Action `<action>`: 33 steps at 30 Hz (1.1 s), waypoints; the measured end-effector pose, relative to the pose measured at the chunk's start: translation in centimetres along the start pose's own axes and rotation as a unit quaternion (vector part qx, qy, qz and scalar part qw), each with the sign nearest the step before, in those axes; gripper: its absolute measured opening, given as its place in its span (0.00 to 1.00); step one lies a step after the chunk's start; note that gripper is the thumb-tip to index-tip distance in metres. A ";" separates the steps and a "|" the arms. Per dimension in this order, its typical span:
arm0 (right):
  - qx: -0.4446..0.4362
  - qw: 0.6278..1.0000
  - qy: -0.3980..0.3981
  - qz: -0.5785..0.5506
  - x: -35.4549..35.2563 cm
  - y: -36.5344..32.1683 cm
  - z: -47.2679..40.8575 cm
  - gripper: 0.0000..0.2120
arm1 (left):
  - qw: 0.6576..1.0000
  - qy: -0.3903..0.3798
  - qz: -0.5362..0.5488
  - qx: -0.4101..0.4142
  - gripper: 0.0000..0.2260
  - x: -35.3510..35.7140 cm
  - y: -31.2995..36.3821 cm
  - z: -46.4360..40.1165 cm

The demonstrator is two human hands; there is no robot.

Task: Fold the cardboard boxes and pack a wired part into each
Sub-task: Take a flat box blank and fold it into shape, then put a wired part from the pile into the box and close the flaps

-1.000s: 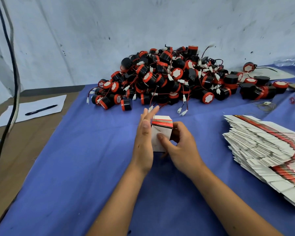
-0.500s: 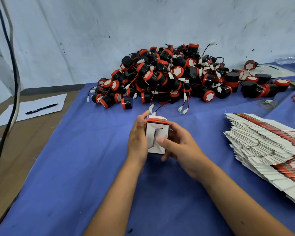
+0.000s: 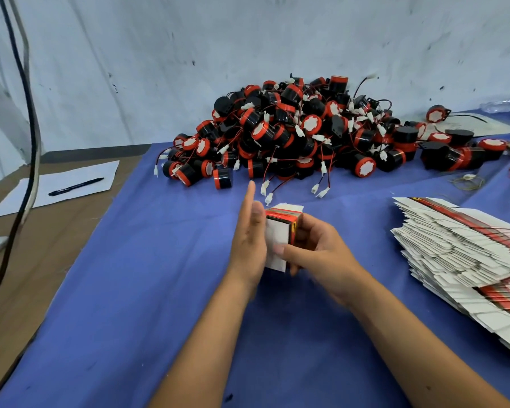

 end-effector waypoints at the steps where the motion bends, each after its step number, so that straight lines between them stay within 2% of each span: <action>1: 0.003 1.000 -0.029 -0.012 0.1 -0.1 0.0 0.19 | 1.000 0.005 0.017 -0.022 0.28 -0.2 -0.2 -0.1; 4: 0.001 0.999 -0.043 -0.023 0.5 -0.3 0.1 0.19 | 0.998 -0.012 0.035 -0.060 0.29 -0.4 -0.7 -0.3; 6: -0.024 1.000 0.000 0.014 0.3 -0.4 0.1 0.16 | 0.998 0.003 0.027 -0.051 0.29 -0.4 -0.8 -0.3; 7: -0.055 0.995 0.032 0.077 0.1 -0.6 0.1 0.13 | 0.999 0.017 0.015 -0.040 0.28 -0.5 -0.7 -0.2; 8: -0.097 0.976 0.067 0.185 -0.3 -1.0 0.2 0.11 | 0.999 0.033 -0.008 -0.027 0.26 -0.6 -0.6 -0.3; 10: -0.169 0.871 0.105 0.450 -0.2 -1.4 0.3 0.17 | 0.998 0.043 -0.053 0.005 0.24 -0.9 -0.2 -0.2; 11: -0.172 0.824 0.093 0.531 0.3 -1.2 0.1 0.16 | 0.998 0.032 -0.056 0.012 0.26 -0.8 0.0 -0.2; 13: -0.150 0.795 0.061 0.585 1.3 -0.6 -0.6 0.09 | 0.997 0.002 -0.074 0.024 0.30 -0.6 -0.1 -0.1; 15: -0.150 0.816 0.035 0.557 2.1 -0.2 -1.2 0.09 | 0.986 0.026 -0.151 0.058 0.29 -1.0 0.1 -0.2; 16: -0.173 0.833 0.023 0.525 2.5 -0.5 -1.4 0.11 | 0.979 0.064 -0.179 0.069 0.25 -1.8 0.3 -0.3; 18: -0.252 0.853 0.008 0.458 3.4 -1.8 -1.8 0.15 | 0.968 0.165 -0.172 0.082 0.19 -4.4 0.7 -0.6; 20: -0.305 0.867 0.034 0.393 3.9 -2.4 -2.8 0.14 | 0.945 0.284 -0.145 0.077 0.18 -7.7 0.6 -0.6; 22: -0.266 0.899 0.062 0.342 4.2 -2.1 -6.0 0.10 | 0.909 0.383 -0.152 0.061 0.18 -10.6 0.1 -0.6; 23: -0.225 0.909 0.060 0.347 4.4 -1.4 -8.1 0.09 | 0.897 0.408 -0.161 0.053 0.18 -11.4 -0.2 -0.6; 24: -0.181 0.903 0.048 0.386 4.8 -0.4 -10.7 0.09 | 0.890 0.418 -0.176 0.053 0.18 -11.9 -0.4 -0.8; 25: -0.142 0.874 0.026 0.464 5.3 0.7 -13.2 0.13 | 0.885 0.416 -0.201 0.056 0.18 -11.9 -0.4 -0.9; 27: -0.092 0.769 -0.028 0.632 6.3 2.7 -17.7 0.26 | 0.876 0.414 -0.243 0.052 0.18 -11.7 -0.5 -1.1; 29: -0.093 0.697 -0.080 0.706 7.3 3.8 -21.2 0.39 | 0.868 0.430 -0.242 0.044 0.19 -12.0 -0.6 -1.1; 31: -0.092 0.659 -0.132 0.735 7.8 4.6 -23.6 0.45 | 0.869 0.445 -0.214 0.035 0.20 -12.6 -0.7 -0.9; 33: -0.061 0.633 -0.170 0.753 7.6 5.2 -25.1 0.45 | 0.872 0.449 -0.195 0.022 0.20 -12.9 -0.8 -0.7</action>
Point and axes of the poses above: each hand's wrist, its own z-axis away from the middle knuckle, its own x-axis out of the palm, y = z × x, the point moved 6 cm from there along -z, towards the middle knuckle, and after that the axes turned 1 degree about -x, right-handed, at the moved point
